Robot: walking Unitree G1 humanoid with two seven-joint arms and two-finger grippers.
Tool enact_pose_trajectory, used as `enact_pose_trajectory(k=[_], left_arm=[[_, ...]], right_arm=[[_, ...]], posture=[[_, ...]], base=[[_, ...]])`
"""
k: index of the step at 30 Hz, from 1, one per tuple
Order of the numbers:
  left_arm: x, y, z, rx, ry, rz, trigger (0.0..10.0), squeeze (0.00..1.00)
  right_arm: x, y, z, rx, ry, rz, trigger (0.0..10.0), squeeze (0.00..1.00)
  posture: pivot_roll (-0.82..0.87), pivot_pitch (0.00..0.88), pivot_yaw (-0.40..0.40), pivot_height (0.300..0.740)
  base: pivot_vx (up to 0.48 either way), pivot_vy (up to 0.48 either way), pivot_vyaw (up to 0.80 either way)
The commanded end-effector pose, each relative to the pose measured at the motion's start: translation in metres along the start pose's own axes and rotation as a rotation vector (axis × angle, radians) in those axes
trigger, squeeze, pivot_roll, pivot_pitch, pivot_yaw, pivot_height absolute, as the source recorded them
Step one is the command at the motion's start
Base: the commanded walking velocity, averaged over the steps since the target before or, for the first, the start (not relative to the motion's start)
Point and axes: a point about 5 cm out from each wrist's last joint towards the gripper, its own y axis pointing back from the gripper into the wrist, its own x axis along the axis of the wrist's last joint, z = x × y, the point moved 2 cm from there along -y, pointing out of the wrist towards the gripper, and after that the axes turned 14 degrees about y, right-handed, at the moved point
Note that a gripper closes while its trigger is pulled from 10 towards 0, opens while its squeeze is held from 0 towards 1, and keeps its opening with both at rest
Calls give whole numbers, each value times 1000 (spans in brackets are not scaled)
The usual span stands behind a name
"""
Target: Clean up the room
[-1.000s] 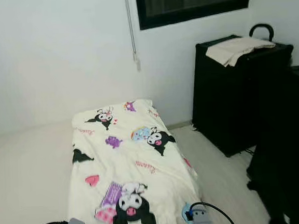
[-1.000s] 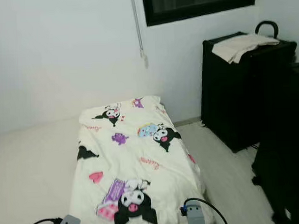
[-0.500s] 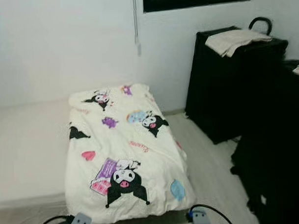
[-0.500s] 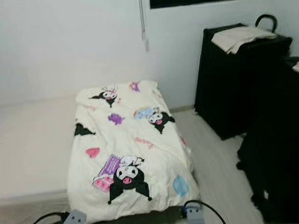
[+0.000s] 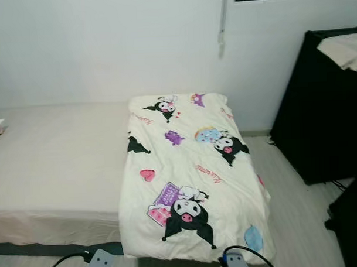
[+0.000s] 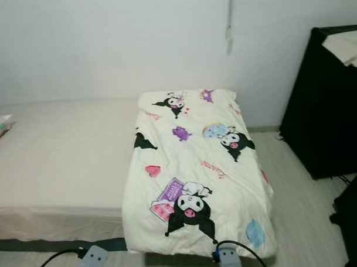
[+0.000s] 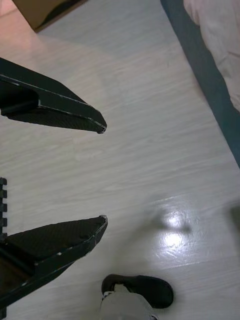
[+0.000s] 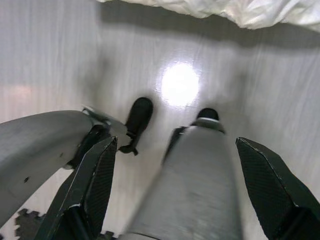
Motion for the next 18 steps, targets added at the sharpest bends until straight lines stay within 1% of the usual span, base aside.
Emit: enact_pose_trajectory(k=[1, 3, 5, 11, 18], left_arm=[[-4, 0, 5, -18, -19, -19, 10000, 0], [-4, 0, 5, -18, -19, -19, 10000, 0], [-6, 0, 8, -34, -58, -36, 10000, 0], [-11, 1, 13, -57, -101, -57, 10000, 0], [-11, 1, 17, -72, -117, -62, 10000, 0]], right_arm=[[-9, 0, -6, 15, 11, -34, 10000, 0], [-9, 0, -6, 15, 11, -34, 10000, 0], [-17, 1, -6, 15, 10, -55, 10000, 0], [-29, 3, -5, 17, 12, -87, 10000, 0], [-38, 5, -6, 26, 29, -110, 10000, 0]], posture=[[31, 0, 9, 697], [31, 0, 9, 697], [31, 0, 6, 697], [28, 0, 5, 697], [29, 0, 0, 697]], base=[[0, 0, 688], [0, 0, 688], [0, 0, 684], [0, 0, 681], [0, 0, 682]])
